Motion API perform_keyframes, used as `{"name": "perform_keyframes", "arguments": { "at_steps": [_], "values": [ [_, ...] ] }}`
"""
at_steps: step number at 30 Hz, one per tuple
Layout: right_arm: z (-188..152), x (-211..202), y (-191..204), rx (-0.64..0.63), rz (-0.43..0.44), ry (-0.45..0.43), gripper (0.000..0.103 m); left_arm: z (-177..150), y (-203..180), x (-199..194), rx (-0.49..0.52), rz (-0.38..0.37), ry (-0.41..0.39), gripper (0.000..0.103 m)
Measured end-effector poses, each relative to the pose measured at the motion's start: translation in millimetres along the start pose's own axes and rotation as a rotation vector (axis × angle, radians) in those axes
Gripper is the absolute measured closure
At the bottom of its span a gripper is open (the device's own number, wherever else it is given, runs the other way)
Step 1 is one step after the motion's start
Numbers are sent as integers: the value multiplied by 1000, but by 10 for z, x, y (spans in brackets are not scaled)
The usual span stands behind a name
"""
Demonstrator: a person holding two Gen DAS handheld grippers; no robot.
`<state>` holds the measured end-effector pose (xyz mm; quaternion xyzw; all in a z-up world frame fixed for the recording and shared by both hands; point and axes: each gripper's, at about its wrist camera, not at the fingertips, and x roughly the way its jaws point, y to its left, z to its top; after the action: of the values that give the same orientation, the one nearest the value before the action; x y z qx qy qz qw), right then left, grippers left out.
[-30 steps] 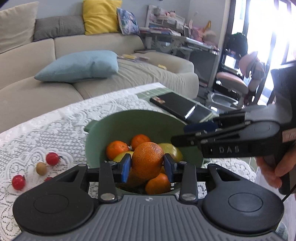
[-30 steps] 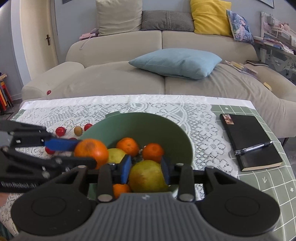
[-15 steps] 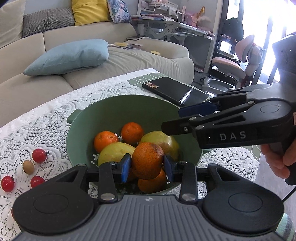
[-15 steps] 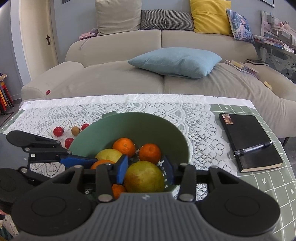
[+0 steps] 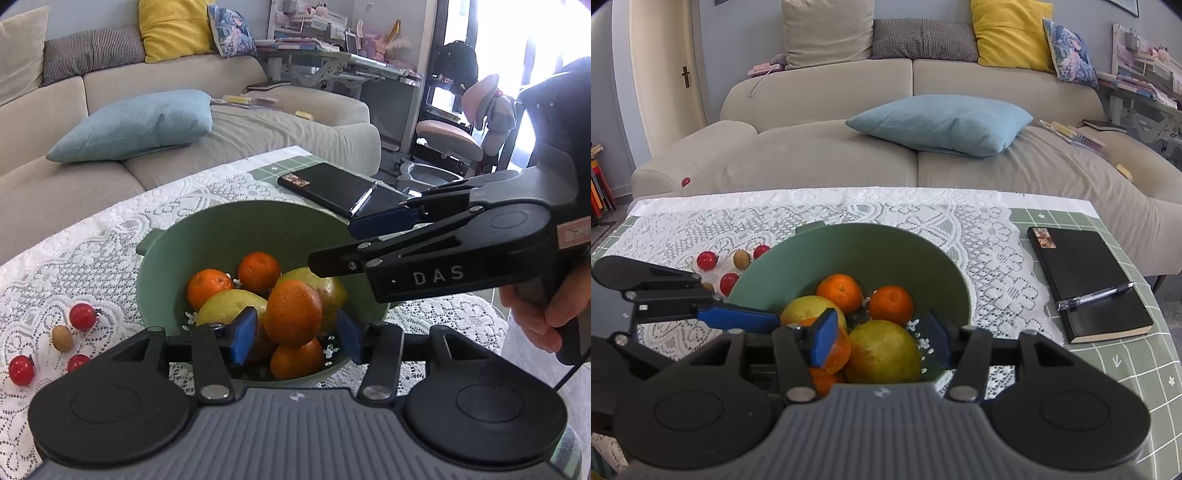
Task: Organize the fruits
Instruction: 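Lower the oranges into the colander and open both grippers, then move both grippers from the colander to the red cherry tomatoes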
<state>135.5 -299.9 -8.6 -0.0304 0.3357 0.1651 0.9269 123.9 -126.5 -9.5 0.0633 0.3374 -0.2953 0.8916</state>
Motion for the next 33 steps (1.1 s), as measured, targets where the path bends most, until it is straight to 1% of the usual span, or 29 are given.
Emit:
{"name": "perform_keyframes", "arguments": {
  "at_steps": [1, 3, 7, 9, 10, 14, 15, 17, 22, 28, 33],
  "values": [
    [3, -6, 4, 0, -1, -1, 50, 1, 0, -32, 0, 1, -8, 41],
    [3, -17, 10, -1, -6, -5, 45, 5, 6, -103, -2, 4, -25, 39],
    [8, -26, 30, -3, -9, -6, 44, -2, 46, -242, -14, 16, -53, 38],
    [8, -23, 46, -3, -10, -5, 36, -7, 70, -311, -25, 30, -66, 37],
    [6, -19, 60, -8, -6, -3, 35, -14, 91, -339, -31, 37, -70, 37],
    [-27, 36, 156, -52, -11, 37, 35, -47, 191, -443, -61, 62, -78, 37],
    [-43, 62, 181, -65, -15, 53, 33, -56, 223, -467, -71, 71, -79, 37],
    [-59, 69, 208, -76, -19, 55, 28, -75, 274, -496, -86, 83, -80, 37],
    [-24, 58, 251, -128, -83, 65, 27, -153, 422, -584, -123, 114, -78, 37],
    [-40, 50, 378, -234, -211, 58, 27, -248, 591, -698, -164, 147, -77, 37],
    [-19, 7, 444, -259, -230, 41, 27, -324, 738, -794, -196, 173, -80, 37]
  ]
}}
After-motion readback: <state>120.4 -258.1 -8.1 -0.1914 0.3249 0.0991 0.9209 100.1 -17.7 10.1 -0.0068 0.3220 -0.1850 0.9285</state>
